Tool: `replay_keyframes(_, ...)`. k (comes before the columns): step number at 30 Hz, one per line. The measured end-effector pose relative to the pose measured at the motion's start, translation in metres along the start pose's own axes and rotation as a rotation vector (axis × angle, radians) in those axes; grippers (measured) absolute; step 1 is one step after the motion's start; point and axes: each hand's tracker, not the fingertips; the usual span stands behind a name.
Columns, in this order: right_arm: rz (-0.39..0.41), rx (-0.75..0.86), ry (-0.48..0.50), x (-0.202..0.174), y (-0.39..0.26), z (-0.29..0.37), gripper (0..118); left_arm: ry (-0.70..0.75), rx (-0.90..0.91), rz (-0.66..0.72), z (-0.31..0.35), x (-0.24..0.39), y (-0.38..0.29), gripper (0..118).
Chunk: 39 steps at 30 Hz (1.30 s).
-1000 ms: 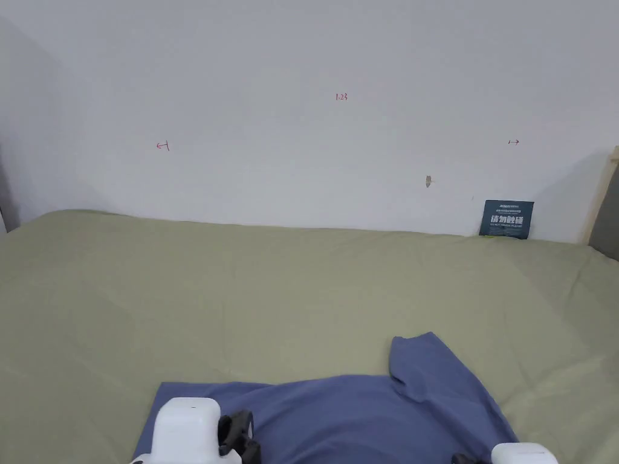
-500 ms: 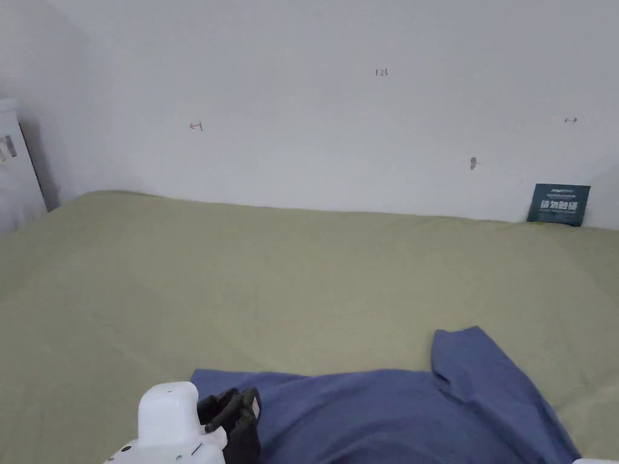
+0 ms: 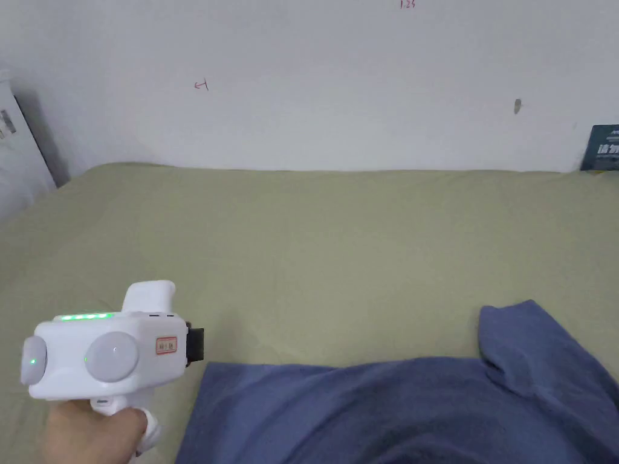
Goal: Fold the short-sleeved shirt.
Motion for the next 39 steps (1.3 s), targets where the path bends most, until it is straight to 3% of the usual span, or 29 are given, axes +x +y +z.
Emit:
replay_keyframes(1,0.001,-0.012,0.009,0.004,0.006,-0.008,0,-0.023,-0.079,-0.014,-0.018,-0.002,0.007,13)
replay_keyframes(2,-0.002,-0.021,0.013,0.008,0.011,-0.016,0,-0.033,-0.14,-0.028,-0.038,-0.003,0.013,41)
replay_keyframes(3,0.005,-0.049,0.035,0.011,0.015,-0.023,0,-0.003,-0.141,-0.054,-0.053,0.0,0.009,76)
replay_keyframes(4,0.004,-0.057,0.047,0.015,0.018,-0.026,0,0.019,-0.18,-0.07,-0.069,0.001,0.008,92)
replay_keyframes(8,-0.026,-0.103,0.103,0.028,0.019,-0.044,0,-0.008,-0.253,-0.026,-0.115,0.001,-0.007,91)
replay_keyframes(11,-0.064,-0.145,0.124,0.04,0.022,-0.066,3,0.04,-0.26,-0.068,-0.124,0.008,-0.021,87)
replay_keyframes(12,-0.069,-0.18,0.129,0.049,0.024,-0.079,19,0.044,-0.236,-0.056,-0.114,0.011,-0.02,71)
replay_keyframes(13,-0.062,-0.217,0.122,0.054,0.026,-0.091,58,0.045,-0.231,-0.057,-0.105,0.012,-0.02,9)
replay_keyframes(14,-0.05,-0.277,0.133,0.058,0.028,-0.108,73,0.0,-0.183,-0.059,-0.095,0.014,-0.02,0)
replay_keyframes(15,-0.018,-0.341,0.134,0.062,0.029,-0.124,73,-0.045,-0.17,-0.047,-0.09,0.015,-0.021,0)
replay_keyframes(18,-0.035,-0.457,0.109,0.072,0.02,-0.173,73,-0.151,-0.225,0.01,-0.095,0.014,-0.03,0)
replay_keyframes(21,-0.037,-0.561,0.049,0.075,0.011,-0.204,73,-0.075,-0.201,-0.026,-0.092,0.014,-0.031,0)
replay_keyframes(24,-0.08,-0.595,0.118,0.076,-0.002,-0.226,73,-0.134,-0.195,0.038,-0.092,0.007,-0.03,0)
replay_keyframes(27,-0.096,-0.627,0.039,0.068,-0.007,-0.227,69,-0.134,-0.193,0.042,-0.092,0.003,-0.029,0)
replay_keyframes(28,-0.096,-0.612,-0.007,0.067,-0.004,-0.223,46,-0.137,-0.191,0.05,-0.091,0.002,-0.029,0)
replay_keyframes(29,-0.088,-0.605,-0.032,0.068,0.001,-0.219,0,-0.137,-0.191,0.046,-0.091,0.003,-0.029,0)
replay_keyframes(30,-0.109,-0.583,0.034,0.071,0.001,-0.214,0,-0.135,-0.184,0.034,-0.089,0.004,-0.027,0)
replay_keyframes(31,-0.134,-0.579,0.015,0.073,0.004,-0.212,0,-0.129,-0.174,0.024,-0.087,0.006,-0.026,0)
replay_keyframes(34,-0.104,-0.487,0.032,0.073,0.015,-0.186,0,-0.123,-0.147,-0.001,-0.076,0.009,-0.023,0)
replay_keyframes(36,-0.13,-0.427,0.087,0.071,0.019,-0.159,0,-0.13,-0.123,-0.021,-0.063,0.01,-0.021,0)
replay_keyframes(39,-0.054,-0.339,0.079,0.061,0.031,-0.118,0,-0.137,-0.062,-0.054,-0.039,0.009,-0.019,0)
